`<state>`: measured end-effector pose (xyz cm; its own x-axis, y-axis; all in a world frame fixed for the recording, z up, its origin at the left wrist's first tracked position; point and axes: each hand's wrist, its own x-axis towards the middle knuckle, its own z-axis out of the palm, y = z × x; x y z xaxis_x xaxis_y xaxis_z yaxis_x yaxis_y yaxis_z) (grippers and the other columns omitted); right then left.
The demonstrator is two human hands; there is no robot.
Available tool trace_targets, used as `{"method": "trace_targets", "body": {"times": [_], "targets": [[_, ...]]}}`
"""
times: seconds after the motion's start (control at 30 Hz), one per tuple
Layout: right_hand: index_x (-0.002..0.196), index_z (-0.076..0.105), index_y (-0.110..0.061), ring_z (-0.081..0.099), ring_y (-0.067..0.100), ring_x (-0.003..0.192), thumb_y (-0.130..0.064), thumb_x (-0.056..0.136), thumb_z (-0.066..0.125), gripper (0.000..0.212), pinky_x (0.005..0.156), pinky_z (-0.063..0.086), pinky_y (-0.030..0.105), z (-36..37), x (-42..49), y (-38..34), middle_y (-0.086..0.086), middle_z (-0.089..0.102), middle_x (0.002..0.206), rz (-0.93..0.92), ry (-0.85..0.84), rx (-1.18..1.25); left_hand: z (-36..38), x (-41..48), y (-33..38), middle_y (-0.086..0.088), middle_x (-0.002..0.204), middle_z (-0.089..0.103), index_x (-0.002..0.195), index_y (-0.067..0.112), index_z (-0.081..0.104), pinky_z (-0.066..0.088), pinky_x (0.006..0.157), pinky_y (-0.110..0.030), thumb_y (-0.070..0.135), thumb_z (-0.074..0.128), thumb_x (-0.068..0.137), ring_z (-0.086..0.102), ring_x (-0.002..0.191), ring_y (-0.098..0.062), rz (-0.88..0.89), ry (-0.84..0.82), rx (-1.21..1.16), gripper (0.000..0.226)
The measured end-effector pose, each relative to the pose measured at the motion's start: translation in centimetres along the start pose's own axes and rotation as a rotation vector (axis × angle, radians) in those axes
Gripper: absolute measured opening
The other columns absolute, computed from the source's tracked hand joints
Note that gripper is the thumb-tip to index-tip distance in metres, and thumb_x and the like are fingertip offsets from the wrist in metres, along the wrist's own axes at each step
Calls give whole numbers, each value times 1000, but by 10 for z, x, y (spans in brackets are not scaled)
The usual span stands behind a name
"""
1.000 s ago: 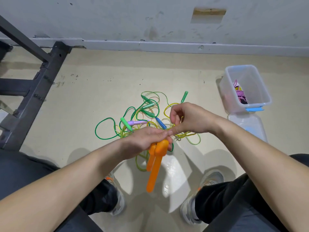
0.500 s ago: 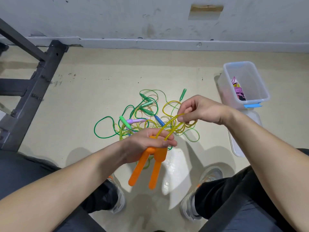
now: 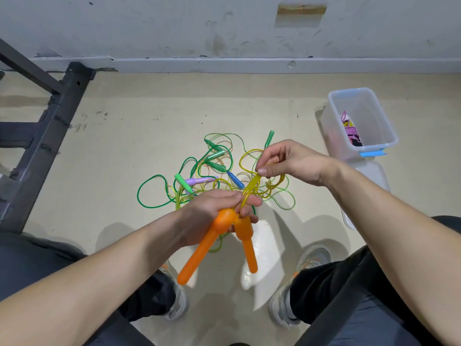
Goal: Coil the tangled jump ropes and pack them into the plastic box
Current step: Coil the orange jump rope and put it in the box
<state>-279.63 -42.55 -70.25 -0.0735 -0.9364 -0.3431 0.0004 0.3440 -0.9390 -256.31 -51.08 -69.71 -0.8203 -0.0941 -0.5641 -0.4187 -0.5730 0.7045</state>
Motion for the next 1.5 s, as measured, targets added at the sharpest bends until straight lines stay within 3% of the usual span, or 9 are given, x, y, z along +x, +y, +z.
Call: {"method": "trace_targets", "body": {"times": [0.27,0.47,0.73,0.87,1.0,1.07,1.2,1.33,1.5], "targets": [[79,71,-8,63,6,60,-1,82,76,9,61,48,14,11,-6,0,8,69,69,-35,216,21,-1,-1,3,-13,107,70,98,12,73,55,83,-39,22,60,96,66,92,-29,37,-73,93,17],[75,62,-18,30,12,48,-23,93,72,20,46,22,25,49,-8,28,-7,42,49,55,448,-14,-24,18,20,-13,91,74,91,8,62,54,76,-41,14,48,103,70,73,-23,175,260,119,20],[96,53,-28,52,19,75,-37,103,40,17,69,41,38,117,-12,30,-3,54,78,-6,324,-582,-31,39,5,-14,83,63,78,12,60,57,66,-40,22,44,108,61,68,-25,171,726,87,35],[119,50,-34,55,25,85,-66,94,45,41,72,40,35,121,-5,34,-3,44,100,103,337,-679,-32,43,6,-9,68,57,75,10,60,49,53,-30,23,49,106,56,57,-20,172,784,-97,35],[142,42,-26,60,35,94,-49,102,45,47,72,43,40,123,0,39,7,64,94,91,310,-796,-32,44,-1,-13,73,63,97,3,62,52,52,-28,33,64,98,59,58,-23,96,644,-61,31],[141,47,-30,60,33,90,-43,101,48,42,71,43,39,123,-1,40,4,66,86,96,310,-754,-37,44,-6,-12,73,61,102,6,54,51,52,-27,19,72,93,59,56,-20,76,554,80,24],[85,65,-26,54,18,69,-42,95,62,19,60,37,34,109,-2,34,-3,58,64,79,367,-556,-44,41,-5,-19,83,64,100,7,50,61,66,-37,11,71,93,66,64,-22,85,535,254,22],[86,74,-14,49,13,51,-33,102,51,34,57,42,31,93,3,29,8,64,68,148,332,-302,-41,36,10,-22,83,65,88,12,43,57,52,-28,5,64,96,70,57,-19,162,483,171,24],[79,64,-16,53,13,52,-37,103,52,34,56,44,25,74,2,25,-1,60,65,331,182,136,-43,36,24,-27,94,62,82,11,50,64,65,-36,7,67,93,70,87,-39,171,452,127,21]]}}
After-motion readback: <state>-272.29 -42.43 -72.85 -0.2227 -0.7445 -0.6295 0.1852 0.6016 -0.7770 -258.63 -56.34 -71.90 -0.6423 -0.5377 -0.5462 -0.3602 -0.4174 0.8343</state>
